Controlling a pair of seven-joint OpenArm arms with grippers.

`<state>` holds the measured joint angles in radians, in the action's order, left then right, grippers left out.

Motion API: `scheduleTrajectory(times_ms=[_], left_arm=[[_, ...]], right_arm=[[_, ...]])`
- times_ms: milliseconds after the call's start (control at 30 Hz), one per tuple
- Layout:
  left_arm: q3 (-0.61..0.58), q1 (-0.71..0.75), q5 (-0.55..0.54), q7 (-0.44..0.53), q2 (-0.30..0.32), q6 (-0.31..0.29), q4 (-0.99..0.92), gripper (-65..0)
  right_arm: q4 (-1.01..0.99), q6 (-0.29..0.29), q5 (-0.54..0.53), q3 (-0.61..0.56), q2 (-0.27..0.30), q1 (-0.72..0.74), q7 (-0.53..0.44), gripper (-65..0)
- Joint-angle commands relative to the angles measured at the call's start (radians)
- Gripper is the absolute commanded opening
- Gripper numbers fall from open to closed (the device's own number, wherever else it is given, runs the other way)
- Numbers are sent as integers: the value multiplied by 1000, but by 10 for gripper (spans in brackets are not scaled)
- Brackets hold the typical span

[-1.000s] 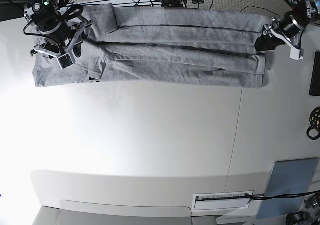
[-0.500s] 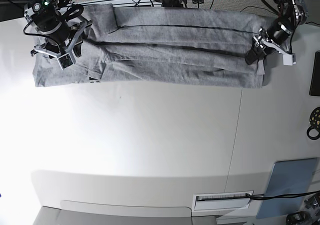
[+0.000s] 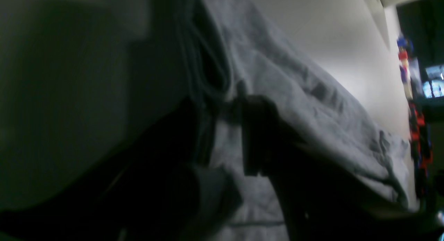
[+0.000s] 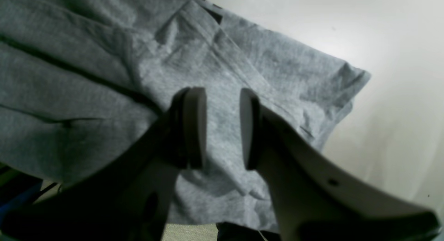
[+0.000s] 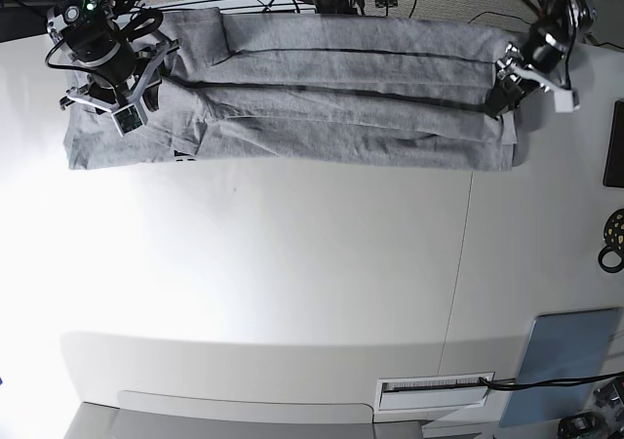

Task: Fold the T-shirt properly
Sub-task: 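Grasp the folded shirt's end with the left gripper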

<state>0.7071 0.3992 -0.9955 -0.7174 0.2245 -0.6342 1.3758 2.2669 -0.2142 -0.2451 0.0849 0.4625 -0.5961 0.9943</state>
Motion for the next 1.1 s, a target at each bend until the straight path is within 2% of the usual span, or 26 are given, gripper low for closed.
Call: scheduleTrajectory(times_ms=[0,133,500,667,700,767,900,933,1000,1067], left_arm=[[3,14,8,17,11,1,9,-457],[3,18,8,47,10,0,9,-521],[2,-37,8,46,-1,1,-3,-521],[2,-37,10,51,-34,1,-13,-521],[2,-37,22,62,-40,1,-16,-536],[2,-34,71,115,-50,2,-16,-644],[3,-16,95,237,-49,6,-16,-650],[3,-12,84,257,-49,-9,-14,-650],[3,-5,48,268,-47,-64,-9,-650],[3,4,-5,258,-47,-64,14,-650]], right_arm=[[17,1,-1,6,11,0,-15,-480],[17,1,-1,6,11,0,-15,-480],[17,1,-1,6,11,0,-3,-480],[17,1,-1,6,11,0,-3,-480],[17,1,-1,6,11,0,-3,-480],[17,1,0,6,11,0,-2,-480],[17,1,12,6,11,0,0,-480],[17,0,19,6,12,0,0,-480],[17,1,26,6,12,0,-1,-480],[17,1,30,6,12,0,-2,-480]])
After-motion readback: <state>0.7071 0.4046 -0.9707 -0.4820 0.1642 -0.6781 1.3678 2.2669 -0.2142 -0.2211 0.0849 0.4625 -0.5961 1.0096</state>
